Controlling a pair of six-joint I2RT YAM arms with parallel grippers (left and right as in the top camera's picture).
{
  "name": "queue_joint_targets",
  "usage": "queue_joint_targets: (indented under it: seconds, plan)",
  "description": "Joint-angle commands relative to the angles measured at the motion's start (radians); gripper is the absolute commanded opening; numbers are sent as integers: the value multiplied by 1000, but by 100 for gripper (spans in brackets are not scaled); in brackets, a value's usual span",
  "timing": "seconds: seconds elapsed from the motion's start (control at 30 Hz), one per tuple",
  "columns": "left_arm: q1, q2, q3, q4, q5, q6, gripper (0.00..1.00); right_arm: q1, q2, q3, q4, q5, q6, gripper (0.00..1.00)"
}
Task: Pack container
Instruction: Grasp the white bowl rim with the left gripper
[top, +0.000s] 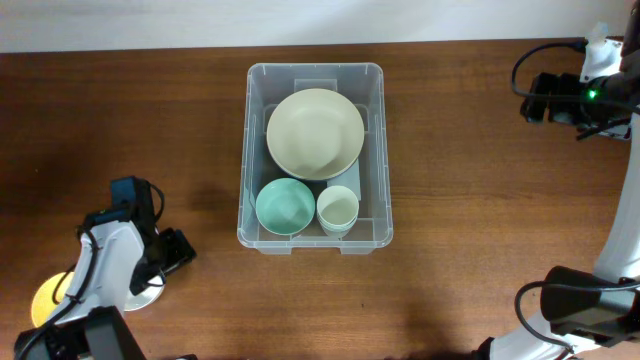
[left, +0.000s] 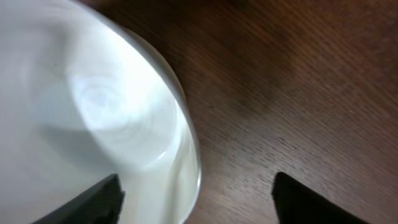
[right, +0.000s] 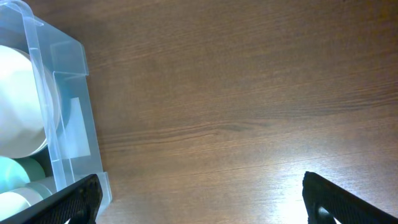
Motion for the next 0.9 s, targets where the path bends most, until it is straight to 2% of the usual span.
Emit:
queue_joint_targets:
  seconds: [0.0,0.03,0.07,0.13,0.47,0.73,0.77,0.87]
  plan:
    - [3,-2,-14,28,0,-9,55,-1,9,-2,0,-12,7,98]
    - [3,-1,-14,37,0,-9,42,-1,9,-2,0,-12,7,98]
    - [3,-1,-14,44,0,-9,34,-1,9,-2,0,-12,7,98]
    - [3,-1,-14,55,0,-9,28,-1,9,-2,0,-12,7,98]
    - [3,9,-21,87,-15,-9,27,-1,9,-2,0,-12,7,98]
    - [3,91,-22,114,-33,-9,28,-1,9,-2,0,-12,7,98]
    - [3,97,-22,116,-32,-9,27,-1,9,-2,0,-12,7,98]
    - [2,97,-20,117,-32,-9,7,-1,9,-2,0,-12,7,98]
